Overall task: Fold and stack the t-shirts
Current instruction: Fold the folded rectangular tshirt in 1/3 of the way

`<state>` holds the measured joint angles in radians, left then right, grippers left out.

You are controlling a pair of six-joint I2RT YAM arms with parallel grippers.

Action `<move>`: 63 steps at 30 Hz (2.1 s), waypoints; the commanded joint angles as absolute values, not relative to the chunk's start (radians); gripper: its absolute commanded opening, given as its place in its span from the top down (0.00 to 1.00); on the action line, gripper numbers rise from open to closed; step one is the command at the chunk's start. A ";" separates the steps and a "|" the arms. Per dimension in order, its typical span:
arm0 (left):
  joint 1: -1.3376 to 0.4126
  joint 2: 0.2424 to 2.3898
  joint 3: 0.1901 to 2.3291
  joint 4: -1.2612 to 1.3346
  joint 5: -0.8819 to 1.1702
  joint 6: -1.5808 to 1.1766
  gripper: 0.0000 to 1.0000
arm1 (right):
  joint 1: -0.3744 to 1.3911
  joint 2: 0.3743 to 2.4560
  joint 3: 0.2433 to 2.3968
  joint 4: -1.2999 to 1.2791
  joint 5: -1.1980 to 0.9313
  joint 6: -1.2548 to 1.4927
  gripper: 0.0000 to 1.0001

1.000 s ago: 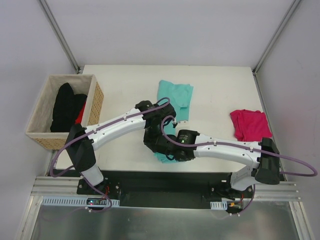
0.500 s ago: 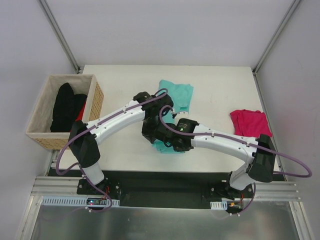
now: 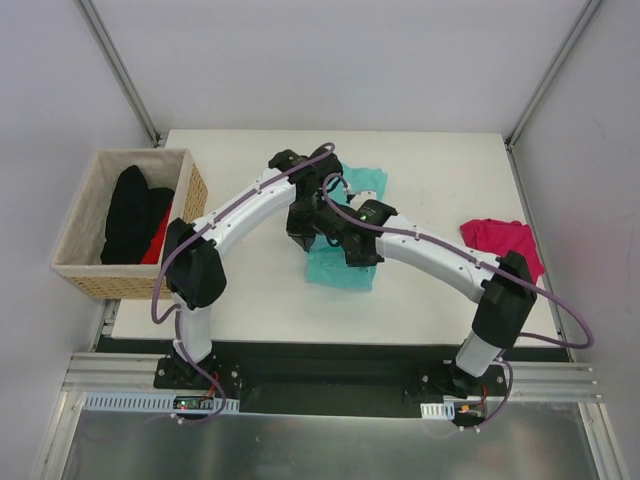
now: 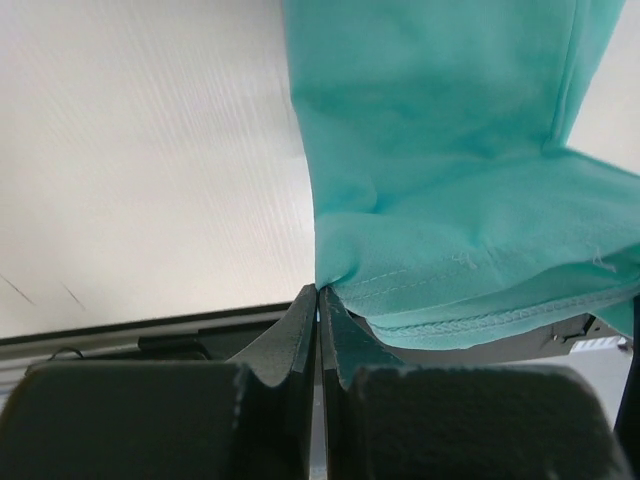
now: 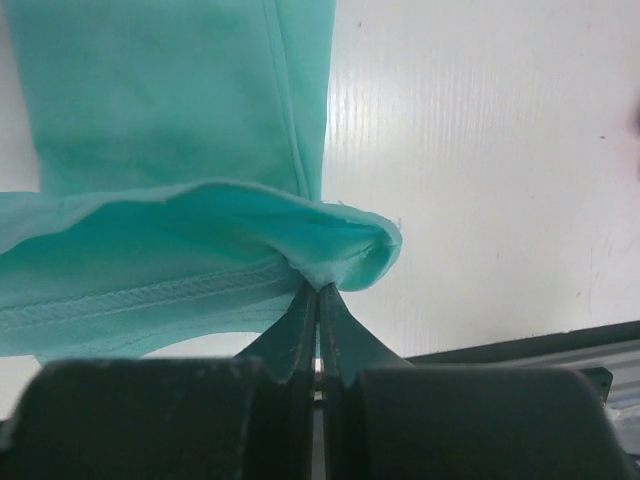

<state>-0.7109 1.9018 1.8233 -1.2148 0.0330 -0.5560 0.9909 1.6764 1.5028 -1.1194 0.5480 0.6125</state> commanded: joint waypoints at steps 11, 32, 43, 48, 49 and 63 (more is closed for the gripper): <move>-0.609 2.152 2.097 -1.253 0.020 -0.428 1.00 | 0.819 1.830 1.634 -1.019 0.477 0.378 0.99; -0.505 2.328 2.244 -1.241 0.113 -0.356 1.00 | 0.696 2.045 1.790 -0.991 0.377 0.249 0.99; -0.482 2.316 2.247 -1.241 0.114 -0.351 0.88 | 0.657 2.138 1.878 -0.992 0.357 0.204 0.99; -0.469 2.290 2.220 -1.241 0.109 -0.350 0.88 | 0.638 2.178 1.930 -0.988 0.336 0.184 0.99; -0.468 2.281 2.214 -1.241 0.106 -0.351 0.88 | 0.634 2.186 1.956 -0.986 0.330 0.178 0.99; -0.466 2.165 2.023 -1.216 0.063 -0.380 0.91 | 0.561 2.273 2.192 -1.029 0.374 0.074 0.68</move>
